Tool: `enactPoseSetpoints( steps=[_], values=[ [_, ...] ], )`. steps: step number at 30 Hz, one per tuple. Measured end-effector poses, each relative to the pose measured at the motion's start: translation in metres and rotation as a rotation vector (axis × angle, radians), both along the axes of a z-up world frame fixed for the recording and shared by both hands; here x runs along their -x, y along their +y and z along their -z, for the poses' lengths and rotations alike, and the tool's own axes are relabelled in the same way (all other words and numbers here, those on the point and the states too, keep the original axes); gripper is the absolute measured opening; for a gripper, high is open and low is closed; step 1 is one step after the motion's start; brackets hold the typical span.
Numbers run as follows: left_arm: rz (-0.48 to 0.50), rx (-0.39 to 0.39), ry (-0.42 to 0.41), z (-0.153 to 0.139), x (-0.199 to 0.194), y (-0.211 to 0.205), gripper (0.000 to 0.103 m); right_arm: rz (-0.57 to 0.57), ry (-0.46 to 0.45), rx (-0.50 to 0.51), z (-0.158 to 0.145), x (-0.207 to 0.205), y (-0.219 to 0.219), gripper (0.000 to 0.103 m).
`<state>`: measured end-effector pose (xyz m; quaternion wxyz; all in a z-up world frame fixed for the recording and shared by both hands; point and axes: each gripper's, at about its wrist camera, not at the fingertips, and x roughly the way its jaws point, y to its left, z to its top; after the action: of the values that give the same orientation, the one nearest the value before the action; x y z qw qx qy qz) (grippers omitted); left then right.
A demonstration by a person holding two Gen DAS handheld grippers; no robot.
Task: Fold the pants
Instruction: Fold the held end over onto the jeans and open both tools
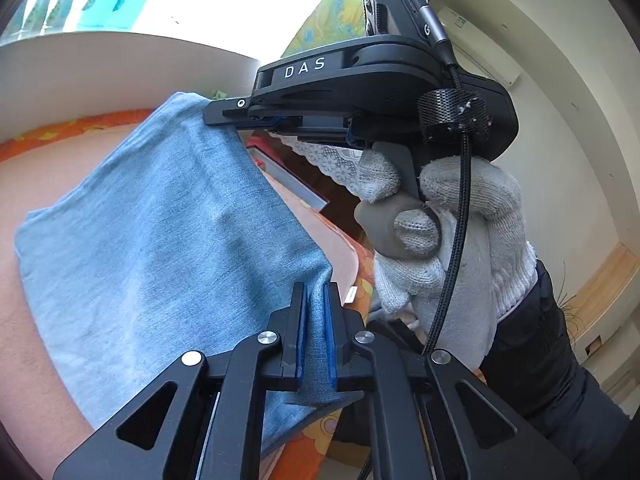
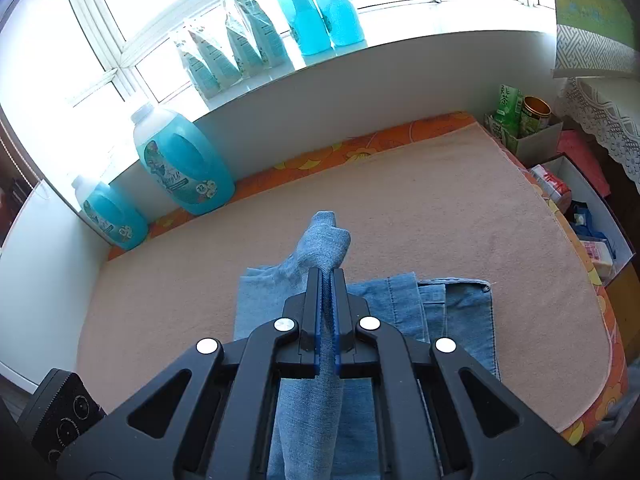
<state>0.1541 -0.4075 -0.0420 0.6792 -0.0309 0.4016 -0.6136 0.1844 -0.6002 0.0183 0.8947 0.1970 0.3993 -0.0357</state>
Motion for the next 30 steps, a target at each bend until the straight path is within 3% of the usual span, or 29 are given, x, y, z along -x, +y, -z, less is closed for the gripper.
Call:
enactPoseSetpoints(
  steps=[6, 14, 17, 20, 22, 25, 30],
  values=[
    [0.04, -0.046, 0.033, 0.024, -0.017, -0.051, 0.007, 0.064, 0.022, -0.023, 0.026, 0.007, -0.047, 0.004],
    [0.038, -0.078, 0.031, 0.034, -0.034, -0.072, 0.007, 0.115, 0.071, -0.058, 0.069, 0.005, -0.09, 0.004],
    [0.046, -0.098, 0.018, 0.037, -0.033, -0.072, 0.006, 0.155, 0.074, 0.003, 0.078, 0.004, -0.1, 0.004],
    [0.043, -0.117, -0.017, 0.033, -0.031, -0.061, 0.007, 0.196, 0.046, -0.054, 0.079, 0.013, -0.121, 0.004],
    [0.031, -0.114, -0.048, 0.028, -0.013, -0.054, 0.007, 0.211, 0.03, -0.035, 0.075, 0.022, -0.125, 0.004],
    [0.0, -0.119, -0.083, 0.021, -0.002, -0.042, 0.007, 0.192, 0.022, -0.023, 0.072, 0.035, -0.119, 0.004],
    [-0.07, -0.166, -0.146, 0.022, -0.019, -0.024, 0.008, 0.134, 0.025, 0.052, 0.068, 0.054, -0.093, 0.004]
  ],
)
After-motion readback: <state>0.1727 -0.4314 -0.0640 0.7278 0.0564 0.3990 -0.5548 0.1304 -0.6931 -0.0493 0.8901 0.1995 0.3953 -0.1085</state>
